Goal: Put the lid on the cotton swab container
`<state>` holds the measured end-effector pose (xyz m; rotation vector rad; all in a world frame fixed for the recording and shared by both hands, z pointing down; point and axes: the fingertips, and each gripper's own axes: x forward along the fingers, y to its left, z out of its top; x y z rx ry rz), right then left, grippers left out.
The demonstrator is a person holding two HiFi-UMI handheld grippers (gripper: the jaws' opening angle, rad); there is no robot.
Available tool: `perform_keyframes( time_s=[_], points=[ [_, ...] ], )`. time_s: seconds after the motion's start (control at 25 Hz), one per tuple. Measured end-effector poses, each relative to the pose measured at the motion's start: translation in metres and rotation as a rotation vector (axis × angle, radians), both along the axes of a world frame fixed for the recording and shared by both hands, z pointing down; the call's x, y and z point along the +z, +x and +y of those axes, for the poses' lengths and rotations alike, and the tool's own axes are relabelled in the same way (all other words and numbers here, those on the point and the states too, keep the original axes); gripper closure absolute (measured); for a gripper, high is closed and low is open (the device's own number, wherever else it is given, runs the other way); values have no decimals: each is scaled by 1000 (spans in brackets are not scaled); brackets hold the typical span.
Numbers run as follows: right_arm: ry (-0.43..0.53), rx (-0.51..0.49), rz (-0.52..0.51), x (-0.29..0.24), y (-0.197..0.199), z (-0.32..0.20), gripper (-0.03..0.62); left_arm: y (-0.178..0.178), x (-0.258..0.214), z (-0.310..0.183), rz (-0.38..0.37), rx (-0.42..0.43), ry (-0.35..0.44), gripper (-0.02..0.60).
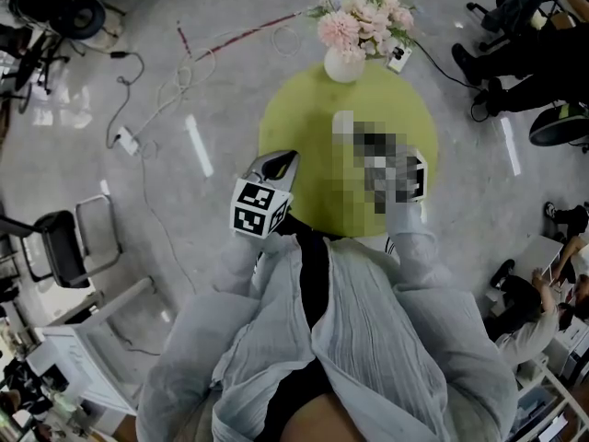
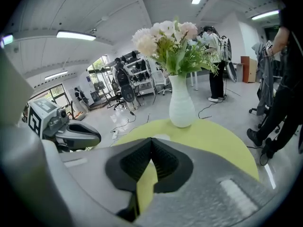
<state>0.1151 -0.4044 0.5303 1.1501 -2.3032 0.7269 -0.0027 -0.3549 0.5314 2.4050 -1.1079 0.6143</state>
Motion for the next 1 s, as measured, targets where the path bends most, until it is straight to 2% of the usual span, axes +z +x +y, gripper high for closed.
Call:
perform_keyframes(
  time_s=[0.44, 0.76, 1.0],
  points=[
    [87, 58, -55, -38, 29, 39, 592, 5, -32, 22, 17, -19, 62, 563],
    [172, 24, -91, -71, 32, 64, 592, 5, -59, 40, 37, -52, 120, 563],
    [232, -3, -105, -95, 27, 76, 592, -8, -74, 51, 56, -123, 165, 563]
  ],
)
